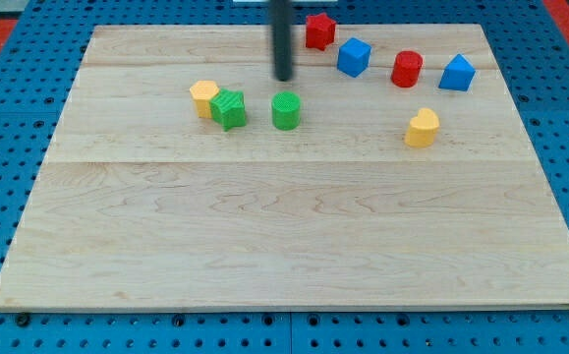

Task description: Push the yellow heart closer to the green circle

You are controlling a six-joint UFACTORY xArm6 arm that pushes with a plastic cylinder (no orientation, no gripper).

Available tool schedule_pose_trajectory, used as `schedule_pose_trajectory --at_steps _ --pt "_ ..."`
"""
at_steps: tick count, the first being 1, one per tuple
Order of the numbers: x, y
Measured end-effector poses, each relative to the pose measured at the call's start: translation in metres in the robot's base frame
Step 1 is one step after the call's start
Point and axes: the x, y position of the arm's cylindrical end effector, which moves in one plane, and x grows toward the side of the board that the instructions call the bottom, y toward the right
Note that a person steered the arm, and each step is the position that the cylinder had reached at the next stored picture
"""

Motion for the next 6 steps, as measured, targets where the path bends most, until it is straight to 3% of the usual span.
schedule_pose_trajectory --at_steps 1,2,3,4,5,6 --pt "0.038 0.110" --pt "0.071 0.179" --pt "0.114 0.118" --pt "0.084 0.069" --pt "0.069 0.102" --pt "0.055 0.097"
